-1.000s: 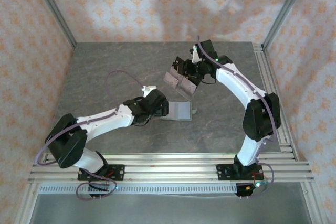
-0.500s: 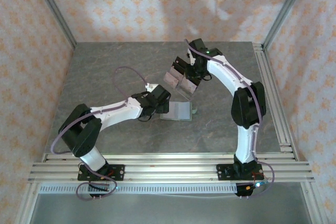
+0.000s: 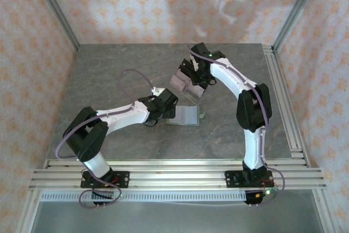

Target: Put the credit cards into the card holder

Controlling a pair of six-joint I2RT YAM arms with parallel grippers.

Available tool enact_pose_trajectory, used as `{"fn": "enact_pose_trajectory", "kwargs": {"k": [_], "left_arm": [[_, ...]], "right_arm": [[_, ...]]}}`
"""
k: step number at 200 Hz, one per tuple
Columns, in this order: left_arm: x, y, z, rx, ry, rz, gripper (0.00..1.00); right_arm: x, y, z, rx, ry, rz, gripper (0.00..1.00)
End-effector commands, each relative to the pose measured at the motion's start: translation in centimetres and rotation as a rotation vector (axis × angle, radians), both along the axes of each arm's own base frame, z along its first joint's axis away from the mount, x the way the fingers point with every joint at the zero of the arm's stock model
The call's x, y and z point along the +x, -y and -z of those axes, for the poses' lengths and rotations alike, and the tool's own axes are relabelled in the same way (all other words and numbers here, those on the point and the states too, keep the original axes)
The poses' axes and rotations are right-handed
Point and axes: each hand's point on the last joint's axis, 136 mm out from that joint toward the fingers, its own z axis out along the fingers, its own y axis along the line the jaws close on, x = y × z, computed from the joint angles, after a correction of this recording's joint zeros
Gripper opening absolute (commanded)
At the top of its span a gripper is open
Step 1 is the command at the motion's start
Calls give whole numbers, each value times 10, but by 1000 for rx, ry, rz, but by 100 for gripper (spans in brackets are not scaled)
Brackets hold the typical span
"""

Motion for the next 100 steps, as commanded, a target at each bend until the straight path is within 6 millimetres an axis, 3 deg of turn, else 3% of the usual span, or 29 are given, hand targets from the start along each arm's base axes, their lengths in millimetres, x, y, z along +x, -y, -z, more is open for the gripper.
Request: {"fn": "enact_pose_trajectory", "kwargs": {"k": [1,58,100], "left_arm": [[7,-11,-15,19,74,-14,100],[7,-22,-32,-10,178,-41,100],[6,-24,-34,14,172,-25,100]], "right_arm": [[1,9,7,-88,-6,-8,29],[5,8,14,-144,-11,-28,28],[5,1,20,-145,-27,-44,27]]}}
